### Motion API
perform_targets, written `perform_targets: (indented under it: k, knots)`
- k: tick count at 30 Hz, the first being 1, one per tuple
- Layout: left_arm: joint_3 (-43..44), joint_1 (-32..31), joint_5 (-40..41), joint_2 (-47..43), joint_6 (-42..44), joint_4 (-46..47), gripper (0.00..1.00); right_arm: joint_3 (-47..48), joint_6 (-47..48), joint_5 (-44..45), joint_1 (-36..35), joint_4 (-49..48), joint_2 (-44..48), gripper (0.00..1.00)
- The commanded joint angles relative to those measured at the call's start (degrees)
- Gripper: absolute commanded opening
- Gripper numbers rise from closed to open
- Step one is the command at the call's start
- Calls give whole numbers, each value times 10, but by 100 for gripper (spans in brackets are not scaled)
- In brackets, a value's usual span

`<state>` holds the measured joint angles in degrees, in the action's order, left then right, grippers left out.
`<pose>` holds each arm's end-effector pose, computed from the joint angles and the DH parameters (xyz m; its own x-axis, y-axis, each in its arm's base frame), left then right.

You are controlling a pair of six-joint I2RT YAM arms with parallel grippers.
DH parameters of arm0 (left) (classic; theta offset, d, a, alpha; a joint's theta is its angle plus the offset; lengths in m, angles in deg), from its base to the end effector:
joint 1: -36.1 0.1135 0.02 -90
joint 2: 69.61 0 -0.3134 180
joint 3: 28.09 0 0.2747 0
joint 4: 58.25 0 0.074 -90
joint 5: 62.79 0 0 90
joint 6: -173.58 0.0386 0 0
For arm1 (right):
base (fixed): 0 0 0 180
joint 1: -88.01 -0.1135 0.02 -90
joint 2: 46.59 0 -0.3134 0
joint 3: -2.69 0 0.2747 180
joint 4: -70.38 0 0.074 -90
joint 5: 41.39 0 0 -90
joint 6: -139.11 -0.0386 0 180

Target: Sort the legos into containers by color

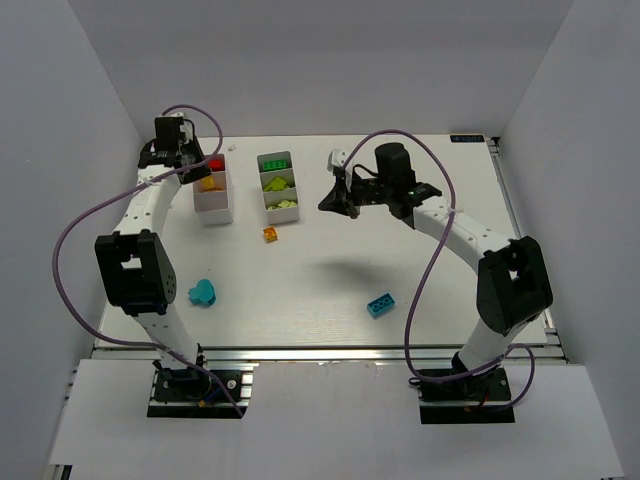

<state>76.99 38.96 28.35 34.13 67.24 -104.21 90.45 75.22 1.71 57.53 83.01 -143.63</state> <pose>0.4486 0.0232 0.3453 -0.6552 -0.3144 -0.6870 -0.2588 0.9477 -0.1868 0.3499 0.2387 0.3428 0.1207 -0.2779 -0.9530 -0.9770 0.1369 -0.1637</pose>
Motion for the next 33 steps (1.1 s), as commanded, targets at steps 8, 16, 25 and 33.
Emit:
perform_targets:
  k: [8, 16, 25, 33]
  knots:
    - [0, 7, -37, 14, 14, 32, 21, 3, 2, -15, 4, -6, 11, 0]
    - [10, 10, -36, 33, 13, 32, 52, 5, 5, -15, 6, -1, 11, 0]
    - [18, 11, -40, -3, 4, 29, 66, 12, 11, -19, 8, 23, 10, 5]
    - [-152, -63, -176, -150, -80, 88, 51, -6, -22, 57, 37, 34, 17, 89]
